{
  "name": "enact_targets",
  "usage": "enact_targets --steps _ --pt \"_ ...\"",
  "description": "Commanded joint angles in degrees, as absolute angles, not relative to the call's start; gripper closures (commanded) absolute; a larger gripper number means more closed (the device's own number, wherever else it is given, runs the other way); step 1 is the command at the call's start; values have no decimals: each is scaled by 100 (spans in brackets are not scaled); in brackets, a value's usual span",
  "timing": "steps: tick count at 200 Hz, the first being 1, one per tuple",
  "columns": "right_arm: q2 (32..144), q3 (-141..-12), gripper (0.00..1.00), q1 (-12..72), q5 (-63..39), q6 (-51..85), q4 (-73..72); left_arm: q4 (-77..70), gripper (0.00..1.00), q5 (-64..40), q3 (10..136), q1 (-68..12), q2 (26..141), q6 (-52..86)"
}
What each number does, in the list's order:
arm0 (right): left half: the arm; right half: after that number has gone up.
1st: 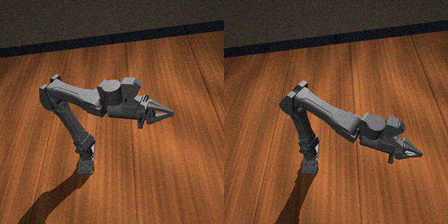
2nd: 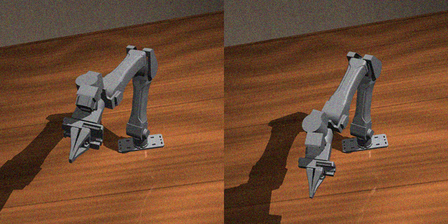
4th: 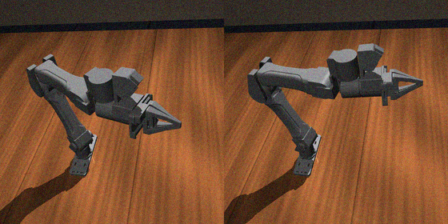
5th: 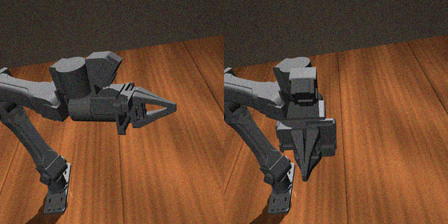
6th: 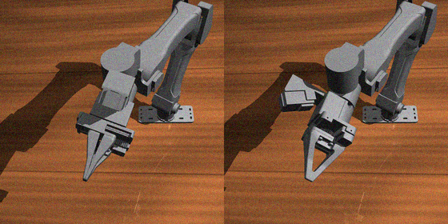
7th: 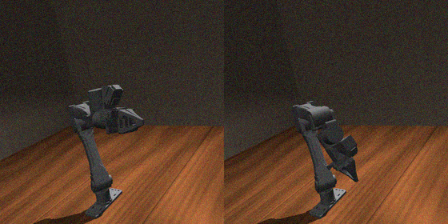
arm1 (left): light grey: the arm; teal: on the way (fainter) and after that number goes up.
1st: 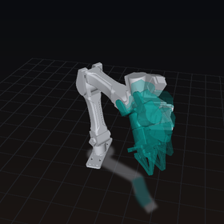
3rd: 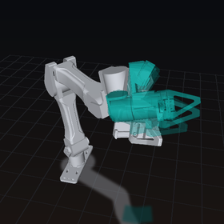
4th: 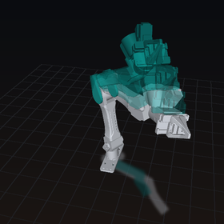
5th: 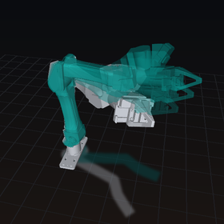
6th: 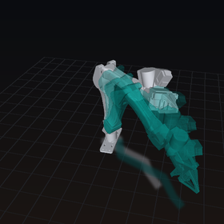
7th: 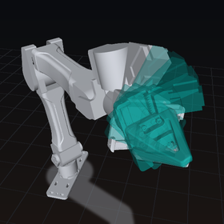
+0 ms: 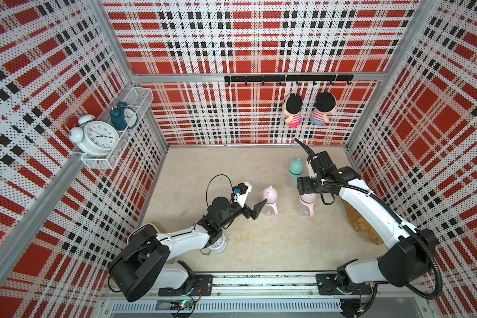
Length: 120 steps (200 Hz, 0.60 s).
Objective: Assemble the baby bottles
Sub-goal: Close the lid on the baby bottle, then reset both arms
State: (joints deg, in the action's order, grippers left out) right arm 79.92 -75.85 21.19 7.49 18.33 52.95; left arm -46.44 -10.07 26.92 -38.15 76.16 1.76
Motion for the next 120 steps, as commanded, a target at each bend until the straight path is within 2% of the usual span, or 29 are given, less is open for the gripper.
enact_targets --steps 1,28,66,89,120 --pt "7538 -7767 6 2015 1095 1784 4946 -4375 2 -886 3202 -3584 7433 408" --pt "7069 -7387 4 1593 1508 1834 4144 -3989 2 -643 3705 -3218 7528 618" --pt "6188 -5982 0 470 1567 1920 2257 -3319 2 -449 4287 -2087 7461 792" --pt "6012 -5192 0 153 1969 1877 1230 -3406 2 -89 4038 -1157 7335 1116" --pt "6347 -4345 0 -17 2024 1708 -135 -3779 2 -504 3375 -31 7327 1248"
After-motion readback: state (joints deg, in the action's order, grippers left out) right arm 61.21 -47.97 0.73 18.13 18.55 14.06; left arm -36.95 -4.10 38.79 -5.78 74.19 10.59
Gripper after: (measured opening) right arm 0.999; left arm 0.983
